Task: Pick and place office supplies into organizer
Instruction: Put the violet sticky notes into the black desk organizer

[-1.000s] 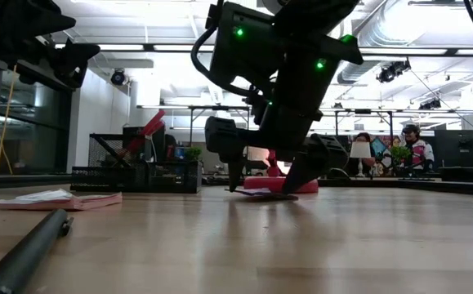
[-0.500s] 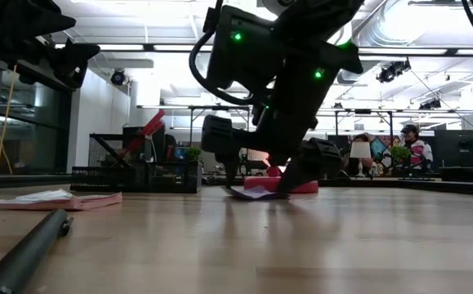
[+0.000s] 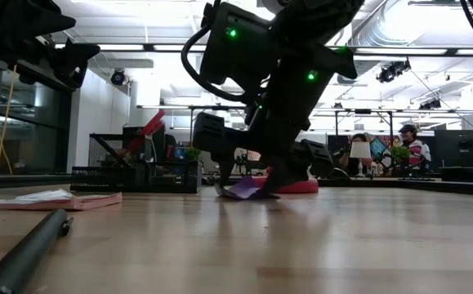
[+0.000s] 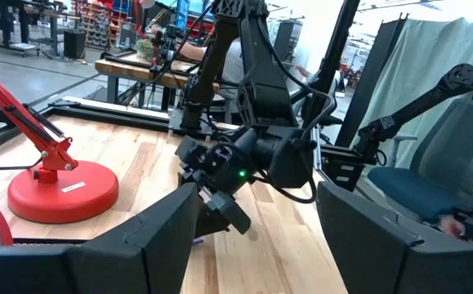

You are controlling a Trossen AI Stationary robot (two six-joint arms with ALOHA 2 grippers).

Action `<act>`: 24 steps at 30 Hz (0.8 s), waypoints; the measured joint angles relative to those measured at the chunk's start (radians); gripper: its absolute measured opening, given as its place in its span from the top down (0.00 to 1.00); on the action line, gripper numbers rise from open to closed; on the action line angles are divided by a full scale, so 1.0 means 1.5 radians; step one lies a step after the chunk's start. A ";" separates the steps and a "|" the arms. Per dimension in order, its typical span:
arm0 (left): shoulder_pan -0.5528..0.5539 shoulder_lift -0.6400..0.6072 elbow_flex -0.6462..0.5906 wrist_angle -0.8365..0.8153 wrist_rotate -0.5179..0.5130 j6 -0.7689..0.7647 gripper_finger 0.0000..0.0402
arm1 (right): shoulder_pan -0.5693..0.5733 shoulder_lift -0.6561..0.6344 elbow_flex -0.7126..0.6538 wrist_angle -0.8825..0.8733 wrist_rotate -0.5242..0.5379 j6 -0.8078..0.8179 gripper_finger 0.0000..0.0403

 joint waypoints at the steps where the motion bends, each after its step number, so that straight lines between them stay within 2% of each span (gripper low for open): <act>1: 0.000 0.000 0.000 0.000 0.000 0.000 0.41 | 0.000 0.000 0.000 0.000 -0.004 -0.008 0.28; 6: 0.000 0.000 0.000 0.000 0.000 0.000 0.41 | 0.000 0.000 -0.001 0.010 0.001 -0.081 0.28; 24: 0.000 0.000 0.000 0.000 0.000 0.000 0.41 | -0.001 0.000 -0.001 -0.012 -0.001 -0.146 0.27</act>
